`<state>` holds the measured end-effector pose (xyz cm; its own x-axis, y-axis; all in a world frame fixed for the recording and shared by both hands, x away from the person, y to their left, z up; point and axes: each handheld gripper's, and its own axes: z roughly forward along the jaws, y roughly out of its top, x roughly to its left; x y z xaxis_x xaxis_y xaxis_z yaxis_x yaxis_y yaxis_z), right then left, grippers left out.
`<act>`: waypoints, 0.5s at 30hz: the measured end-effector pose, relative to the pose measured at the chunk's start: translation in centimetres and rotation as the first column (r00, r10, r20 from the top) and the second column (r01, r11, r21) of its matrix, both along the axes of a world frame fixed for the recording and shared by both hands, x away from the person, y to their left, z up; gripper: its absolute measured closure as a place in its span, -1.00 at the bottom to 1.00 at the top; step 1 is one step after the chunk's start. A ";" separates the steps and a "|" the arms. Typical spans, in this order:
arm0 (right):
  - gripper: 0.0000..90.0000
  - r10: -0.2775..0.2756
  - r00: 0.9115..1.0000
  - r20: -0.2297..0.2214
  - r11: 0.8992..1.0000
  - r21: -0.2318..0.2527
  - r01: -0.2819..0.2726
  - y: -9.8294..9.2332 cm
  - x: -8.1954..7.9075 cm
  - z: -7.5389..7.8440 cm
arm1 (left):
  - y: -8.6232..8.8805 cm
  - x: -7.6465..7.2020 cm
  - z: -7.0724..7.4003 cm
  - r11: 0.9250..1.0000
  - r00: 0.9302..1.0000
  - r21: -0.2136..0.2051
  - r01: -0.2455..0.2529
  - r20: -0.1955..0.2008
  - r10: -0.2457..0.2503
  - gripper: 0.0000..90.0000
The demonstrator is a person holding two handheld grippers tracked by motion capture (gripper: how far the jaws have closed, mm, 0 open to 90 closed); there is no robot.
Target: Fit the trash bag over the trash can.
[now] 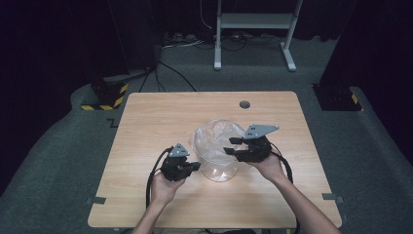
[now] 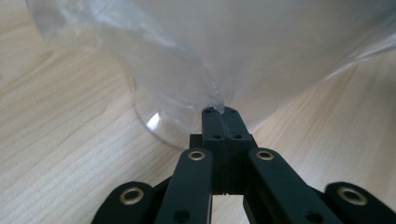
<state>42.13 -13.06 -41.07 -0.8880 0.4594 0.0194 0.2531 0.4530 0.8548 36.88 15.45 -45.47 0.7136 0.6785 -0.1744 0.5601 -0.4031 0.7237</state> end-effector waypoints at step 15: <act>0.18 -0.014 1.000 0.018 1.000 0.023 0.014 -0.3 -0.5 0.6 | 2.2 -1.5 1.3 0.986 0.996 -0.154 -0.071 0.039 0.078 -0.01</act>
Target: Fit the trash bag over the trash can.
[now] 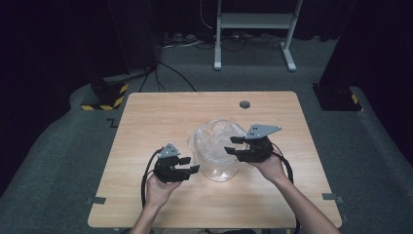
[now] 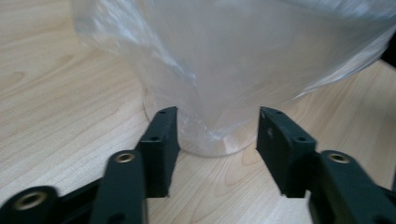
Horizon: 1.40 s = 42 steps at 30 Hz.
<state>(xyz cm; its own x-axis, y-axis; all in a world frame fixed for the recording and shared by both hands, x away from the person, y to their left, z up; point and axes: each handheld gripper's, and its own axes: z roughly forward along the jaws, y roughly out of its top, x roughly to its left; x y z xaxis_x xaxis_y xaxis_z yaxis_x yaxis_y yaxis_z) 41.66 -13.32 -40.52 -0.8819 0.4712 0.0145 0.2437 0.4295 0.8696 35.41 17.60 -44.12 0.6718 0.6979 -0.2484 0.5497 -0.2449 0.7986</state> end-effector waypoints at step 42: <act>0.21 0.115 0.990 -0.079 0.993 0.034 -0.112 0.5 -0.5 -0.6 | -7.2 12.9 4.5 0.974 0.989 0.197 -0.113 -0.069 0.129 -0.34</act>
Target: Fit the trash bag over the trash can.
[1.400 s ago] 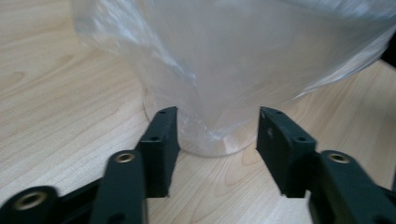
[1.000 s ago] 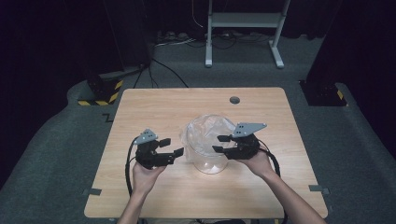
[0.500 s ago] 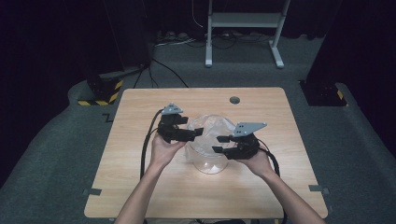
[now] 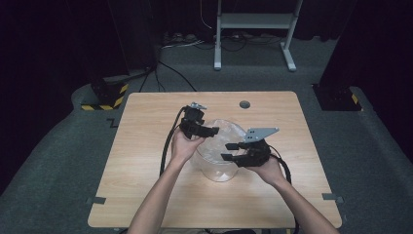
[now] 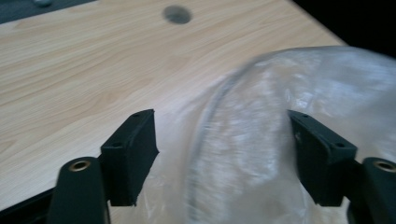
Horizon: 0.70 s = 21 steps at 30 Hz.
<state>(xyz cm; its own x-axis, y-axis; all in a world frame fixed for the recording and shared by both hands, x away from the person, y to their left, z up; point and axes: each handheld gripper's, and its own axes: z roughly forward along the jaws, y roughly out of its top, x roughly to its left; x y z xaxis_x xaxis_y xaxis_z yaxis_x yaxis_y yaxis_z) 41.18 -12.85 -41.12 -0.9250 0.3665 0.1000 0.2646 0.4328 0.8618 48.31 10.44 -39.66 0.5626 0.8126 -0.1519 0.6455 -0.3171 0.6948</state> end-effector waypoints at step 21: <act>0.14 -0.066 0.995 0.077 0.997 0.033 0.063 -0.8 -0.4 1.9 | 1.1 -2.2 1.0 0.998 0.998 -0.064 0.014 0.068 -0.010 -0.47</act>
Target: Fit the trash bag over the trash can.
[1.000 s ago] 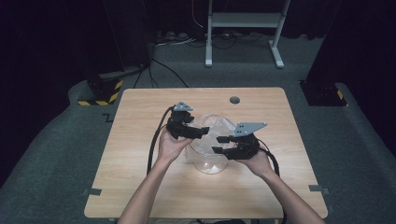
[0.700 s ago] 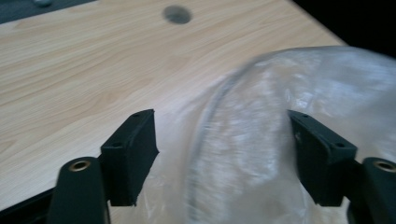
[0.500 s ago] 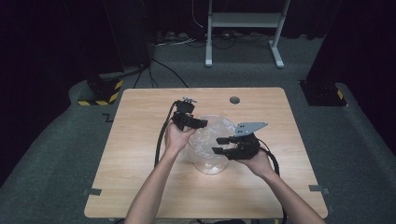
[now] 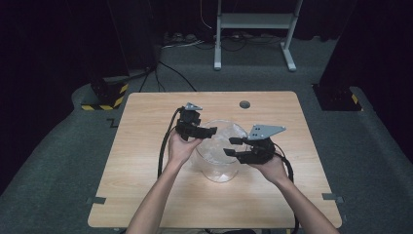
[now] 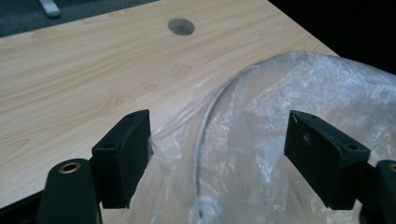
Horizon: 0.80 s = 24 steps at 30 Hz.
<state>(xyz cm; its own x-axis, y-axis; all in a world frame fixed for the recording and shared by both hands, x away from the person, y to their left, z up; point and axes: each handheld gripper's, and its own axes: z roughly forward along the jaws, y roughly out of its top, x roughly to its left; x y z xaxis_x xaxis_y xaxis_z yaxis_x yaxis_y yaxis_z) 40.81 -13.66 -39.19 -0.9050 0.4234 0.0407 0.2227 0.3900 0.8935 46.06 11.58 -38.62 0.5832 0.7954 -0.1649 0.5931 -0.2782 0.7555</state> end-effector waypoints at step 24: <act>0.03 -0.288 0.957 0.016 0.949 -0.130 0.288 0.3 4.6 -0.5 | 0.1 -0.5 -0.8 1.000 1.000 0.015 -0.010 -0.012 0.010 0.55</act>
<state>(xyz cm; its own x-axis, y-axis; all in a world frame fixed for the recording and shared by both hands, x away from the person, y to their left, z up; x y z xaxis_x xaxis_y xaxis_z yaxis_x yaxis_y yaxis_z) 45.42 -13.38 -39.67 -0.7437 0.6678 -0.0290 0.3455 0.4212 0.8386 45.56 11.71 -39.39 0.5733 0.8036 -0.1600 0.6047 -0.2831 0.7444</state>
